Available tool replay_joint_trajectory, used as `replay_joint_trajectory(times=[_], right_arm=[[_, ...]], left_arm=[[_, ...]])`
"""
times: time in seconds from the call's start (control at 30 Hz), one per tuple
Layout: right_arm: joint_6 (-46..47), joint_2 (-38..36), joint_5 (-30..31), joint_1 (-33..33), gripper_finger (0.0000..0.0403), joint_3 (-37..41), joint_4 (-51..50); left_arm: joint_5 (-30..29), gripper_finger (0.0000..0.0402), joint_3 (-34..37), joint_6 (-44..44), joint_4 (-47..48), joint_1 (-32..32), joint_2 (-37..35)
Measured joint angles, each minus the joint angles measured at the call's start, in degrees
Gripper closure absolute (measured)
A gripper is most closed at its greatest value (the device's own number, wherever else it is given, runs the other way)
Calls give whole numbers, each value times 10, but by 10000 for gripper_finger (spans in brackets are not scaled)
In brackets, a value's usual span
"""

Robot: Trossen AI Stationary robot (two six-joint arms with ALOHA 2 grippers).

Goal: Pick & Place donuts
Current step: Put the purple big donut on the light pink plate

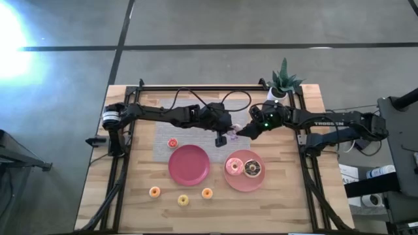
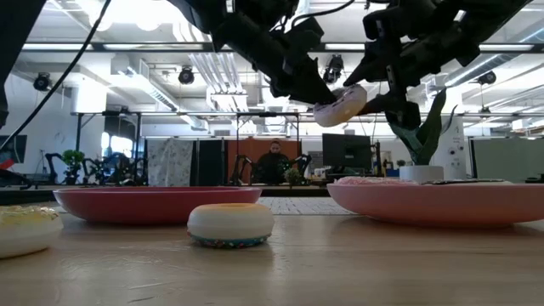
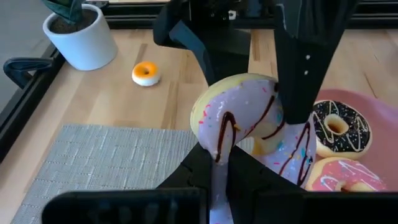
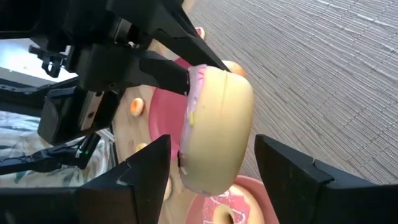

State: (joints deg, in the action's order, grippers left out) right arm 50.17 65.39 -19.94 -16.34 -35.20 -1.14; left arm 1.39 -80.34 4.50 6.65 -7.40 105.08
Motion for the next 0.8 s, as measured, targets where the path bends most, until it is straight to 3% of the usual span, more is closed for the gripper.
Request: replay_joint_trajectory(times=[0.2, 0.37, 0.6, 0.8], right_arm=[[-5, 0, 6, 0, 192, 0, 0], [-7, 0, 5, 0, 259, 0, -3], [-13, 0, 4, 0, 364, 1, -21], [-17, -4, 5, 0, 384, 1, -28]], left_arm=[[10, 394, 0, -3, 2, 1, 0], [10, 379, 0, -15, -5, 1, 0], [6, 304, 0, -32, -9, 6, 0], [-76, 231, 0, -29, 0, 33, -2]])
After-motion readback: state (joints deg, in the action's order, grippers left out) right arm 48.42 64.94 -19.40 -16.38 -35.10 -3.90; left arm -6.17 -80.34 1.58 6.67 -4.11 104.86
